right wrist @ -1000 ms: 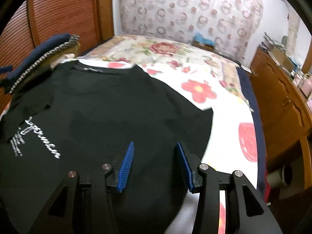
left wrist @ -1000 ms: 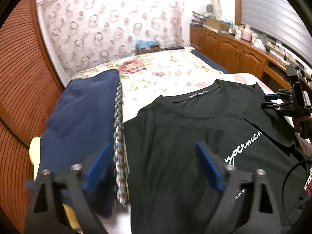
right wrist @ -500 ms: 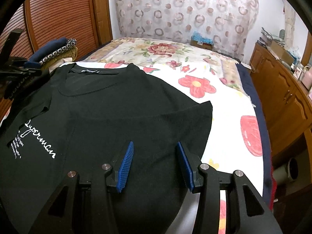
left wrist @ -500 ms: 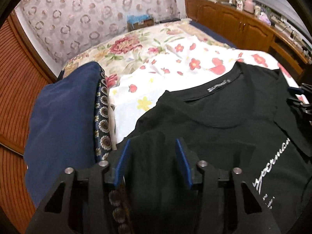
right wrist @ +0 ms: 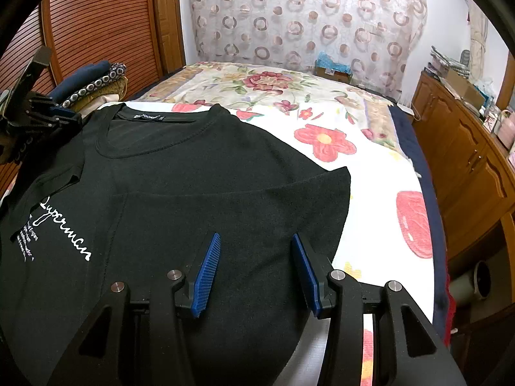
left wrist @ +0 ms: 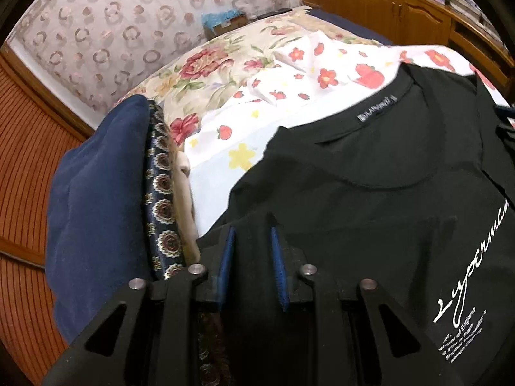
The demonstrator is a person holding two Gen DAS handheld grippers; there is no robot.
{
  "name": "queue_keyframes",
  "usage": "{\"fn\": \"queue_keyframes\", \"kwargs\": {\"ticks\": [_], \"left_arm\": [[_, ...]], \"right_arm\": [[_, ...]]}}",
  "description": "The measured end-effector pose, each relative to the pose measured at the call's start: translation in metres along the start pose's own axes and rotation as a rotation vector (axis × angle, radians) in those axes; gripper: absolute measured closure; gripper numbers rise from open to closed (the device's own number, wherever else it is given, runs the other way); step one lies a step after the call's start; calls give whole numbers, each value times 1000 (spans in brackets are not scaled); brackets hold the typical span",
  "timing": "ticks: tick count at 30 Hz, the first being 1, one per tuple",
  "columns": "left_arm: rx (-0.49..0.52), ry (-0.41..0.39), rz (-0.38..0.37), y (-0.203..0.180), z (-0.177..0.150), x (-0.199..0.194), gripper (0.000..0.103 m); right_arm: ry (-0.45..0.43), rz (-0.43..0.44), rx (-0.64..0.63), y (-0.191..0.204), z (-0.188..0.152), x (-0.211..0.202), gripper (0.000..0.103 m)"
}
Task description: Fold small clothes
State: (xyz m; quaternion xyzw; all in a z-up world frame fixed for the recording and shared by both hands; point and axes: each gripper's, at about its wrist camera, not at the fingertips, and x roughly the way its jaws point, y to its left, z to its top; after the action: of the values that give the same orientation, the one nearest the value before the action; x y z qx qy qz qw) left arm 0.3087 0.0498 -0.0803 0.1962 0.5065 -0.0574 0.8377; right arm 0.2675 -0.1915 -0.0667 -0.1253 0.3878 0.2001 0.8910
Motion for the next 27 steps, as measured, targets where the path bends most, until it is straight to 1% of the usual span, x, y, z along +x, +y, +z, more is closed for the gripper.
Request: {"fn": "queue_keyframes", "kwargs": {"ticks": [1, 2, 3, 6, 7, 8, 9, 12, 16, 18, 20, 23, 25, 27], "left_arm": [[1, -8, 15, 0, -1, -2, 99], [-6, -44, 40, 2, -1, -10, 99], [-26, -81, 54, 7, -1, -20, 99], [-126, -206, 65, 32, -3, -61, 99], [-143, -242, 87, 39, -5, -73, 99], [-155, -262, 98, 45, -8, -79, 99], [-171, -276, 98, 52, -10, -86, 99], [-213, -306, 64, 68, -17, -96, 99], [-222, -323, 40, 70, -23, -100, 99], [-221, -330, 31, 62, -26, -99, 99], [-222, -340, 23, 57, -30, -101, 99], [-230, -359, 6, 55, -34, -107, 99], [-235, -382, -6, 54, -37, -111, 99], [-240, -409, 1, 53, -40, -117, 99]], "right_arm": [[0, 0, 0, 1, 0, 0, 55], [0, -1, -1, 1, 0, 0, 55], [-1, -2, -1, 0, 0, 0, 55], [0, -3, -3, 0, 0, 0, 54], [0, -5, -4, 0, 0, 0, 54], [1, -5, -5, 0, 0, 0, 54], [1, -6, -5, 0, 0, 0, 54], [1, 0, 7, -1, 1, -1, 53], [16, 44, 54, -11, 7, -2, 52], [-2, 54, 90, -20, 11, -7, 52], [-12, 39, 106, -27, 14, -10, 52], [-2, -6, 106, -39, 17, -8, 52], [22, -26, 105, -43, 19, -1, 52], [58, -19, 109, -49, 20, 10, 52]]}}
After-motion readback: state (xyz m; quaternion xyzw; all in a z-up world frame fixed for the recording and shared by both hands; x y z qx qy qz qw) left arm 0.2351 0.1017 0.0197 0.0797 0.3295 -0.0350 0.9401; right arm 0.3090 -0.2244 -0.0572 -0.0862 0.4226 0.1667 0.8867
